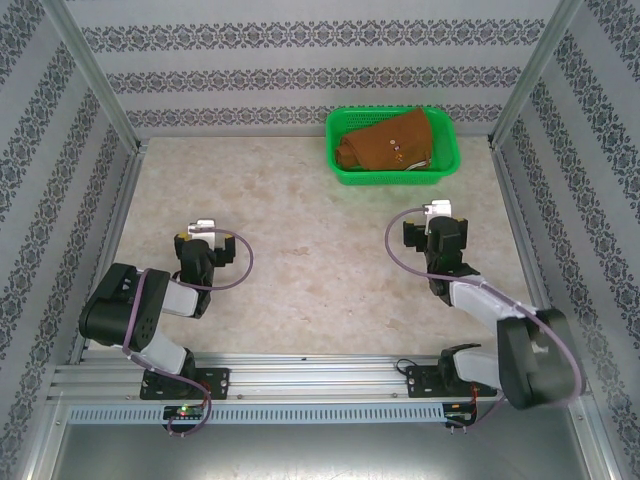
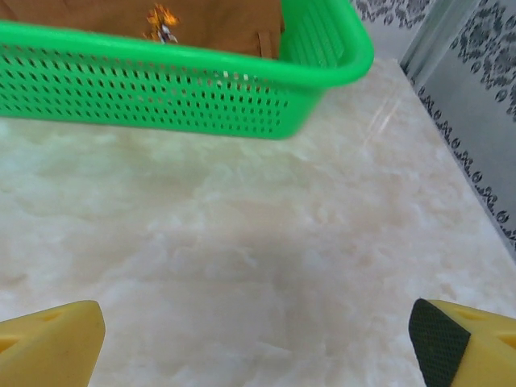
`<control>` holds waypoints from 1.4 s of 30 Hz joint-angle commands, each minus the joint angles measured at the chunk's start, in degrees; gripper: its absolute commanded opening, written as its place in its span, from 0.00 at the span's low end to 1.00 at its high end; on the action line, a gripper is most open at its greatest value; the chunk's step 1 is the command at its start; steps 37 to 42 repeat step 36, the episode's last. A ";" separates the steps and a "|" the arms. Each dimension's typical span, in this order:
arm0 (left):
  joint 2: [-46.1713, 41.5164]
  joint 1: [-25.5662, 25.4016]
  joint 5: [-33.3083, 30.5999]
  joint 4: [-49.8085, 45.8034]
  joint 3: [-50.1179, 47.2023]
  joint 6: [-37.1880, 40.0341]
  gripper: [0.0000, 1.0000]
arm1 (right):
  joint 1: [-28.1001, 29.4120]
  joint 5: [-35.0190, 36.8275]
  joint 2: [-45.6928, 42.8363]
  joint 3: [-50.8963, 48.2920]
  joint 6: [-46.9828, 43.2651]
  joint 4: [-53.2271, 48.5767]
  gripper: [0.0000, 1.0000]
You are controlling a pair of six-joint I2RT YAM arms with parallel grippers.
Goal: Roll up the long pants
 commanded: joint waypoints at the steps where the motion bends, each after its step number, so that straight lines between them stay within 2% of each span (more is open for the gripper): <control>1: -0.90 1.04 3.62 1.71 1.41 1.16 1.00 | -1.40 -4.36 5.61 0.10 -1.91 13.66 0.98; 2: -0.29 1.16 3.80 3.09 1.34 1.33 1.00 | -1.90 -6.11 7.94 0.98 -1.86 12.86 0.98; 4: -0.79 1.18 4.40 1.09 1.87 1.16 1.00 | -2.67 -5.76 11.89 -0.30 -0.71 20.35 0.98; 5: -0.41 1.50 4.75 0.50 2.47 1.12 1.00 | -4.62 -8.25 10.42 -0.17 0.92 16.81 0.98; 6: -0.73 1.89 5.16 -1.65 3.42 0.71 1.00 | -7.10 -12.86 11.50 -2.58 2.26 21.32 0.98; 7: -0.66 2.26 5.98 -3.17 4.17 0.48 1.00 | -7.69 -13.54 15.52 -4.87 2.82 33.08 0.98; 8: -0.58 2.60 6.25 -4.07 4.83 0.21 1.00 | -7.22 -11.60 17.40 -6.58 2.78 37.72 0.98; 9: -0.61 2.73 6.36 -4.67 5.10 0.11 1.00 | -7.20 -10.83 14.12 -4.21 3.05 27.07 0.98; 10: -0.48 2.83 6.53 -4.62 5.16 0.06 1.00 | -7.73 -11.12 13.26 -2.14 3.80 22.18 0.98; 12: -0.45 2.91 6.88 -5.11 5.37 -0.07 1.00 | -7.93 -11.58 15.62 -4.35 3.73 30.73 0.98; 15: -0.39 3.75 8.13 -7.22 6.44 -0.61 1.00 | -7.48 -11.68 13.75 -3.37 3.06 25.74 0.98; 18: -0.28 6.17 12.63 -10.66 8.33 -1.89 1.00 | -7.98 -12.73 14.07 -3.31 3.39 25.92 0.98; 42: -0.25 6.80 13.92 -11.00 8.55 -2.00 1.00 | -8.18 -13.18 14.15 -3.22 3.45 25.79 0.98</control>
